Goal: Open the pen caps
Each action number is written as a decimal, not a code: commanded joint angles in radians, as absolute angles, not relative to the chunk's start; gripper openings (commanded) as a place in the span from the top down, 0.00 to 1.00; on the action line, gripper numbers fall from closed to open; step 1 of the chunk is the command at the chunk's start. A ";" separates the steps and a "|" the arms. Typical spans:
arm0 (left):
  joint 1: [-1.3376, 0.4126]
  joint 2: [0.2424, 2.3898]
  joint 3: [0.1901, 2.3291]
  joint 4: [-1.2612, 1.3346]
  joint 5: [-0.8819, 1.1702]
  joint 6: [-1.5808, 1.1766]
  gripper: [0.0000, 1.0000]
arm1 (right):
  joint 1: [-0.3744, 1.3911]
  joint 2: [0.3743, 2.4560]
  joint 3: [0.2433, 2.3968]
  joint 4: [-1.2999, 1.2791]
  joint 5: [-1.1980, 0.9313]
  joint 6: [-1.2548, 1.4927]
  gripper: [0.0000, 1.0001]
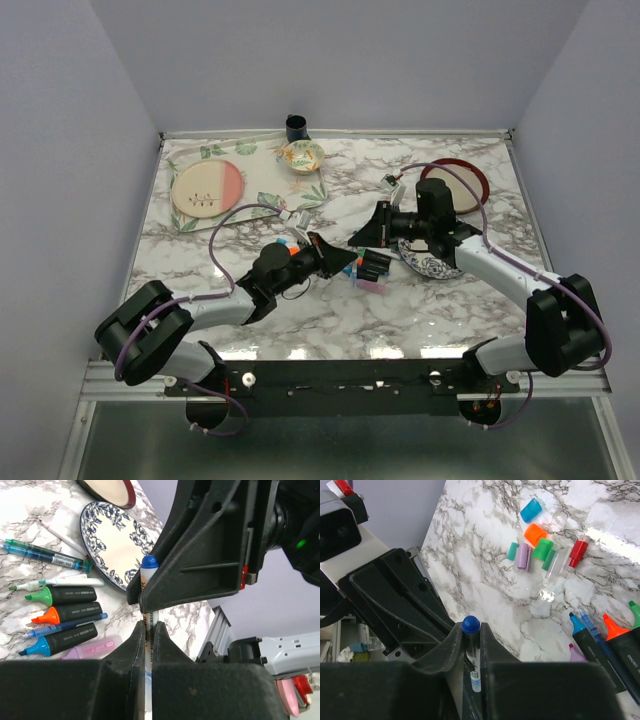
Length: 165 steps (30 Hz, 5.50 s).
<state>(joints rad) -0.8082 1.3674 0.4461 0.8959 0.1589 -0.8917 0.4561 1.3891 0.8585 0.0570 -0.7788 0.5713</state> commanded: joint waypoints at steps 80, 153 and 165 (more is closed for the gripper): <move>-0.842 1.244 0.379 0.543 0.310 -0.696 1.00 | 0.273 1.605 1.397 0.064 -1.086 0.567 1.00; -0.451 0.937 0.247 -0.032 -0.179 -0.896 0.62 | 0.393 2.069 1.572 -0.919 -0.295 -0.394 0.77; -0.445 0.934 0.268 -0.038 -0.169 -0.890 0.49 | 0.394 2.048 1.574 -0.920 -0.287 -0.399 0.66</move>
<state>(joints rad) -0.4522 0.9337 0.2420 -0.0181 -0.1600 -0.9020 0.3870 2.0537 1.5570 -0.8967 -0.3088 -0.3859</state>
